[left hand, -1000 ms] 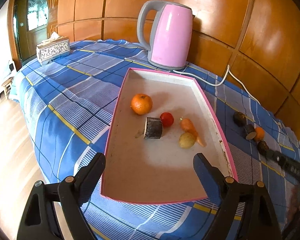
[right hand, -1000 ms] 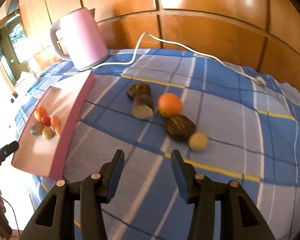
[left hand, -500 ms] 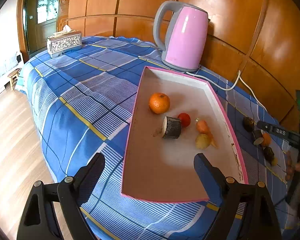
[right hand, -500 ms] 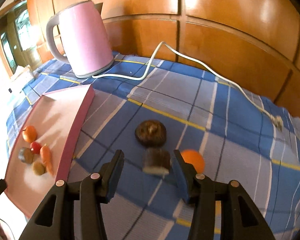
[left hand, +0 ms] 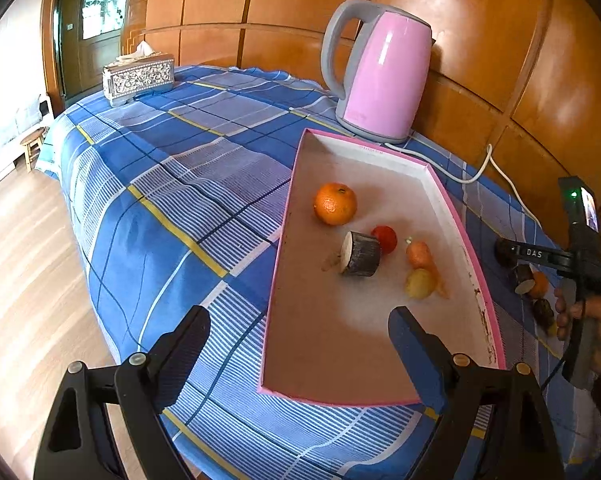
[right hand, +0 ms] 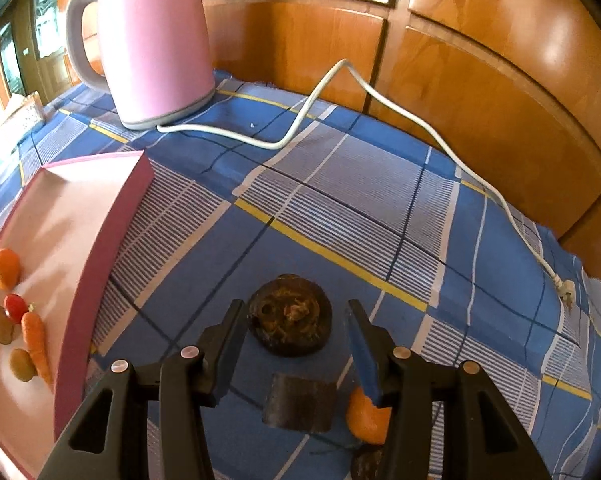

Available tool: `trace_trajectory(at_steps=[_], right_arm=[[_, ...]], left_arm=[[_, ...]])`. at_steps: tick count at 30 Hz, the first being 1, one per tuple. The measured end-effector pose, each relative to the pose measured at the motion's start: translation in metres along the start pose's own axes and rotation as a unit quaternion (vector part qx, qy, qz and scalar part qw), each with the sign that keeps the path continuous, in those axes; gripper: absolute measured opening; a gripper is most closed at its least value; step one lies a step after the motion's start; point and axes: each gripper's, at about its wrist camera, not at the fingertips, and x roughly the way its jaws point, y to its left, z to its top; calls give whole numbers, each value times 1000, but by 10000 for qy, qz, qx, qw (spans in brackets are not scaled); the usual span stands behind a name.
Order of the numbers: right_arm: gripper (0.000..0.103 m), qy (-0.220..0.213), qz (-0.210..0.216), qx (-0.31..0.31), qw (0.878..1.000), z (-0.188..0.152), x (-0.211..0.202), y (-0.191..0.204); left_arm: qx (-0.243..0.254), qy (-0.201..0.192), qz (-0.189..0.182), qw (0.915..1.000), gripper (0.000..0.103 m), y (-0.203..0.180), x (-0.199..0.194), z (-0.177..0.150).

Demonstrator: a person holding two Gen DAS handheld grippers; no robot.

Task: Organize fruits
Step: 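Reach the right gripper toward the dark round fruit on the bed, then close the right gripper on the dark round fruit and lift it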

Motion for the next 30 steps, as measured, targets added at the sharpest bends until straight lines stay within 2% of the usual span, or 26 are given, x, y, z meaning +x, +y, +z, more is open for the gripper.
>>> trace_trajectory(at_steps=[8, 14, 15, 16, 17, 20, 23, 27, 30], right_arm=[[47, -8, -3, -30, 10000, -1, 5, 4], [46, -372, 188, 109, 9991, -1, -19, 7], [38, -424, 239, 103, 9988, -1, -23, 10], [23, -493, 327, 100, 9982, 0, -29, 13], [21, -549, 392, 96, 9977, 0, -35, 17], [21, -711, 774, -6, 9945, 1, -53, 33], [21, -807, 761, -283, 9934, 1, -62, 50], [22, -809, 724, 170, 9939, -2, -65, 29], [37, -651, 698, 750, 9926, -4, -61, -6]], left_arm=[[-70, 32, 4, 10000, 91, 2, 0, 0], [-42, -22, 9, 10000, 92, -1, -5, 0], [-46, -28, 8, 10000, 92, -1, -5, 0], [-50, -37, 3, 10000, 92, -1, -6, 0], [-45, -44, -12, 10000, 93, -1, -7, 0], [-24, -39, -23, 10000, 93, -3, -8, -1], [-17, -57, -60, 10000, 93, -4, -11, -1], [-48, -83, -86, 9999, 93, -4, -12, -1], [-89, -99, -84, 9999, 93, -3, -13, 0]])
